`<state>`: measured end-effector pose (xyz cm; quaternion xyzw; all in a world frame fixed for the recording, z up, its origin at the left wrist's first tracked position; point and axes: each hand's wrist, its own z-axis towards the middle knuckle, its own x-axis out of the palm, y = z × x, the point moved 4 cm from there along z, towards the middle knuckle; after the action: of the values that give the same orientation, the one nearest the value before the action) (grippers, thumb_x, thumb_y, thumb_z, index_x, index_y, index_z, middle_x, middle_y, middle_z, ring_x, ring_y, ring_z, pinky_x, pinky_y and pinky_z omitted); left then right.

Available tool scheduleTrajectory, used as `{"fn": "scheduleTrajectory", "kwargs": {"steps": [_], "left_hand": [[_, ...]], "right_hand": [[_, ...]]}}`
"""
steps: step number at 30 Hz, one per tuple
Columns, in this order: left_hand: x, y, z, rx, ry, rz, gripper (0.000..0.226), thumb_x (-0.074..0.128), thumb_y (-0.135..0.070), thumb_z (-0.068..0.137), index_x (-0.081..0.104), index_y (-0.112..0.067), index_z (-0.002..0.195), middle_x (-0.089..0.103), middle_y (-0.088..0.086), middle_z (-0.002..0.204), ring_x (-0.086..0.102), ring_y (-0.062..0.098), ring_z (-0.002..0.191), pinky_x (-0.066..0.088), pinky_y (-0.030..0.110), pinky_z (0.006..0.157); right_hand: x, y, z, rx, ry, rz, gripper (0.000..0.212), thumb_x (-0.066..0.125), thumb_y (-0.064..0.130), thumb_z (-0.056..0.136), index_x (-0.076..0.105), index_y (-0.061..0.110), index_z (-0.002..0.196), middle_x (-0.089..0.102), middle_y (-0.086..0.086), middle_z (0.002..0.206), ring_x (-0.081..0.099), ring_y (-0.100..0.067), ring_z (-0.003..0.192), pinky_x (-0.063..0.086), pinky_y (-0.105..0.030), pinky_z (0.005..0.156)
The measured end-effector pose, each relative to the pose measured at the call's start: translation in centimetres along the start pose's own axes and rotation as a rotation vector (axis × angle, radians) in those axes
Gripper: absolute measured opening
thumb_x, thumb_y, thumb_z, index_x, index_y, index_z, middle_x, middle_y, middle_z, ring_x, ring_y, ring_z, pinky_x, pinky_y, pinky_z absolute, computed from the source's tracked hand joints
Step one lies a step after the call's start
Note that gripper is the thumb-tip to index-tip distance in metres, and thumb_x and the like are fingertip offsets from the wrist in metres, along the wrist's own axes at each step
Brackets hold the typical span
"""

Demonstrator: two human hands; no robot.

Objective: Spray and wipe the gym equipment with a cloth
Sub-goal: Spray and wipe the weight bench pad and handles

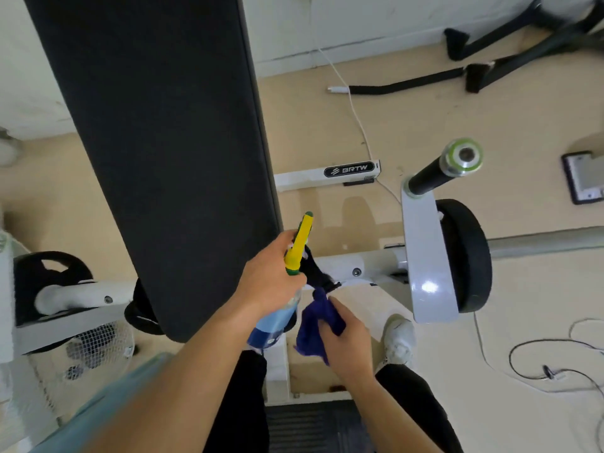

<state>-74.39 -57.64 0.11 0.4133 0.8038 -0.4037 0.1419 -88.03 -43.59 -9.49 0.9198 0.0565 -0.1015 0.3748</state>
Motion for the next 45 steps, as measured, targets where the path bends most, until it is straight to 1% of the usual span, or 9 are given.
{"fn": "scheduleTrajectory", "kwargs": {"steps": [7, 16, 20, 23, 27, 31, 38, 42, 45], "left_hand": [[2.5, -7.3, 2.5, 0.263, 0.157, -0.011, 0.06, 0.066, -0.01, 0.083, 0.048, -0.049, 0.124, 0.06, -0.026, 0.076, 0.059, 0.003, 0.076, 0.043, 0.026, 0.068], [2.7, -9.6, 1.9, 0.334, 0.205, 0.034, 0.035, 0.06, -0.027, 0.073, 0.049, -0.042, 0.102, 0.066, -0.011, 0.099, 0.062, 0.026, 0.09, 0.054, 0.05, 0.081], [2.0, -7.9, 1.6, 0.319, 0.177, -0.006, 0.024, 0.06, -0.029, 0.072, 0.049, -0.037, 0.092, 0.06, -0.007, 0.086, 0.059, 0.025, 0.083, 0.053, 0.053, 0.078], [1.8, -6.6, 1.4, 0.298, 0.168, -0.014, 0.026, 0.062, -0.02, 0.075, 0.05, -0.035, 0.093, 0.059, -0.006, 0.084, 0.059, 0.025, 0.081, 0.054, 0.054, 0.077], [1.7, -5.9, 1.8, 0.288, 0.148, -0.033, 0.026, 0.061, -0.022, 0.075, 0.051, -0.035, 0.095, 0.061, -0.006, 0.086, 0.06, 0.025, 0.083, 0.054, 0.053, 0.076], [1.7, -6.5, 2.6, 0.3, 0.137, -0.062, 0.026, 0.065, -0.015, 0.082, 0.051, -0.036, 0.091, 0.061, -0.005, 0.083, 0.059, 0.023, 0.08, 0.055, 0.045, 0.075], [1.2, -8.0, 3.8, 0.341, 0.13, -0.095, 0.033, 0.068, -0.012, 0.081, 0.052, -0.037, 0.094, 0.061, -0.009, 0.087, 0.058, 0.018, 0.081, 0.052, 0.035, 0.073], [0.9, -8.4, 4.3, 0.355, 0.135, -0.103, 0.032, 0.066, -0.014, 0.08, 0.054, -0.037, 0.099, 0.062, -0.008, 0.089, 0.06, 0.022, 0.083, 0.055, 0.044, 0.076], [1.0, -8.8, 4.5, 0.362, 0.161, -0.076, 0.041, 0.067, -0.014, 0.084, 0.055, -0.042, 0.112, 0.064, -0.013, 0.097, 0.059, 0.013, 0.08, 0.049, 0.029, 0.073]], "right_hand": [[-14.7, 8.8, -1.2, 0.009, 0.006, 0.935, 0.047, 0.049, 0.011, 0.082, 0.059, 0.003, 0.127, 0.065, -0.019, 0.123, 0.06, -0.039, 0.11, 0.048, -0.049, 0.093], [-20.2, 13.0, -0.9, -0.133, -0.19, 1.281, 0.029, 0.036, 0.014, 0.084, 0.06, 0.012, 0.099, 0.064, -0.005, 0.104, 0.061, -0.019, 0.099, 0.039, -0.032, 0.092], [-17.5, 17.3, 1.6, -0.247, -0.468, 0.918, 0.025, 0.038, 0.006, 0.098, 0.055, 0.009, 0.116, 0.059, 0.006, 0.085, 0.059, 0.008, 0.081, 0.041, -0.015, 0.086], [-14.0, 19.4, 3.5, -0.381, -0.634, 0.682, 0.038, 0.042, 0.005, 0.099, 0.039, 0.033, 0.126, 0.07, 0.015, 0.085, 0.062, 0.008, 0.078, 0.047, -0.009, 0.075], [-11.9, 17.1, 6.8, -0.419, -0.889, 0.353, 0.059, 0.051, 0.015, 0.096, 0.022, 0.006, 0.147, 0.048, -0.011, 0.132, 0.059, -0.013, 0.107, 0.053, -0.028, 0.086], [-11.4, 14.3, 9.2, -0.296, -0.979, -0.082, 0.055, 0.048, 0.039, 0.095, 0.042, 0.002, 0.134, 0.054, -0.013, 0.12, 0.051, -0.026, 0.102, 0.044, -0.041, 0.092], [-14.6, 15.6, 5.9, -0.372, -0.869, 0.175, 0.026, 0.059, 0.026, 0.099, 0.048, 0.021, 0.121, 0.062, 0.018, 0.087, 0.061, 0.008, 0.081, 0.044, -0.01, 0.069], [-15.1, 16.6, 4.0, -0.446, -0.969, 0.236, 0.023, 0.058, 0.031, 0.099, 0.044, 0.028, 0.117, 0.061, 0.021, 0.094, 0.061, 0.008, 0.086, 0.046, -0.011, 0.075], [-13.9, 16.2, 6.1, -0.317, -0.905, 0.132, 0.033, 0.06, 0.034, 0.096, 0.045, 0.016, 0.12, 0.06, 0.013, 0.089, 0.06, -0.002, 0.078, 0.052, -0.025, 0.073]]}}
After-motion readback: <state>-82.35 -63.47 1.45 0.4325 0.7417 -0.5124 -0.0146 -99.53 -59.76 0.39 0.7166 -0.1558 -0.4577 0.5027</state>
